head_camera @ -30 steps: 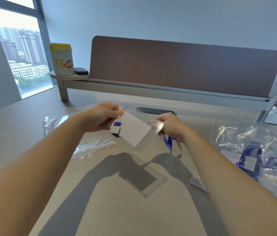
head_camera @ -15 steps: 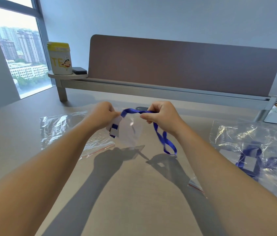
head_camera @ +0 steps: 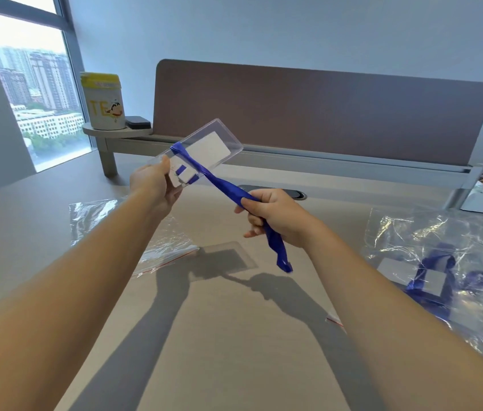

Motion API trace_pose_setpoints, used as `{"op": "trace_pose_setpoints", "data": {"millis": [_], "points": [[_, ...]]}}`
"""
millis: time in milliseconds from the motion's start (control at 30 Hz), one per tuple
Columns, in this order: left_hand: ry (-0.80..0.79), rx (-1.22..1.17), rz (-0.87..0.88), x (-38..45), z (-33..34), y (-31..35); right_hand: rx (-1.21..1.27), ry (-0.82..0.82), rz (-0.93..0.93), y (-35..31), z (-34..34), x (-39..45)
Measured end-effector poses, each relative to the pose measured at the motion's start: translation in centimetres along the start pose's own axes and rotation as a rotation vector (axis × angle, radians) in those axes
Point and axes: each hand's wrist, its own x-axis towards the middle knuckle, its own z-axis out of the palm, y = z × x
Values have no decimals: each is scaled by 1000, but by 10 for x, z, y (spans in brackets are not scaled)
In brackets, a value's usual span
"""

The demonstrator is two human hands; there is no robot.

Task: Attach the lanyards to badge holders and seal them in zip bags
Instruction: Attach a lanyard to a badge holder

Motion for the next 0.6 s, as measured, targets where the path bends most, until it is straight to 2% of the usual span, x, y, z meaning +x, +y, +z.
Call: {"op": "trace_pose_setpoints", "data": {"millis": [67,167,400,500,600], "points": [[-68,-85,-62,-1,-4,1,72,-72,77,6,-3,-2],[-285,-86,-105,-1,-12,3,123,-153,198,15,-6,-4],[-673,572,-90,0,-28,0,207,-192,319,28,-23,-1],[-762,768,-98,7,-36,-3,207,-244,367,26,-28,2],[-775,861,-87,16,-42,-6,228,-321,360,23,-32,1]]}}
